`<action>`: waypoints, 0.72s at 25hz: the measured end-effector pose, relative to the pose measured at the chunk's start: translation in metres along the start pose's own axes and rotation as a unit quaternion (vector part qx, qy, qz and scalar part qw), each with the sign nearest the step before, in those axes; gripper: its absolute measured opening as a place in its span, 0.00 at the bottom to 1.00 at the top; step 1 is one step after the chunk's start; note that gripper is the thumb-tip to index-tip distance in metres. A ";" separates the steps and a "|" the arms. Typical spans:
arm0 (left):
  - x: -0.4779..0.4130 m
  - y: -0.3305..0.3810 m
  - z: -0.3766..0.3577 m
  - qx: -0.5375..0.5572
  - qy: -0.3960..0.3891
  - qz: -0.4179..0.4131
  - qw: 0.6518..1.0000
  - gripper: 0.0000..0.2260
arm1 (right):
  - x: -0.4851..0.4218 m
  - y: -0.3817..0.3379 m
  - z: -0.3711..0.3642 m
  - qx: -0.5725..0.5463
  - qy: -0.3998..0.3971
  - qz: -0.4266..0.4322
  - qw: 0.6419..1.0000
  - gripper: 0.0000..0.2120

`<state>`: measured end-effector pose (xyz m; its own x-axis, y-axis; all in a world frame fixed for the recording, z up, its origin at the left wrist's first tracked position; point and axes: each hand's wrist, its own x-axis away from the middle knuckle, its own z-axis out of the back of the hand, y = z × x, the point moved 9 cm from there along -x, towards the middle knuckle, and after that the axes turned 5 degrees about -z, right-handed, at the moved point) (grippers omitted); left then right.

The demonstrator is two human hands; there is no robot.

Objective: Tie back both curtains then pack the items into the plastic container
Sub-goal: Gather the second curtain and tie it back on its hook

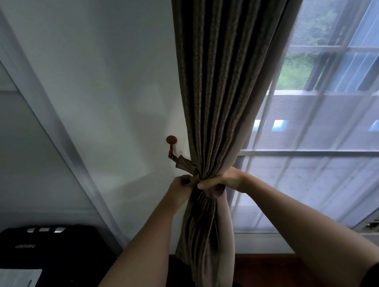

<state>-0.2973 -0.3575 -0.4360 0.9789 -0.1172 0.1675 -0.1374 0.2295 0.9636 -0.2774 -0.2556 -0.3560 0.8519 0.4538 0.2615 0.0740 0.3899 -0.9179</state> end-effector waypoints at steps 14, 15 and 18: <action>0.003 -0.008 -0.010 0.064 -0.128 0.042 0.989 0.10 | 0.001 -0.005 -0.008 -0.020 -0.028 0.002 0.999 0.19; 0.002 -0.011 -0.011 0.058 -0.137 0.048 0.988 0.09 | -0.002 -0.002 -0.007 -0.015 -0.019 0.004 1.000 0.18; -0.001 -0.014 -0.011 0.052 -0.156 0.066 0.984 0.07 | -0.007 0.002 -0.003 -0.009 -0.002 0.000 1.000 0.24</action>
<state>-0.2942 -0.3502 -0.4519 0.8597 -0.3878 0.3326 -0.2907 0.1640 0.9426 -0.2820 -0.2601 -0.3607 0.8497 0.4571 0.2630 0.0837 0.3754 -0.9231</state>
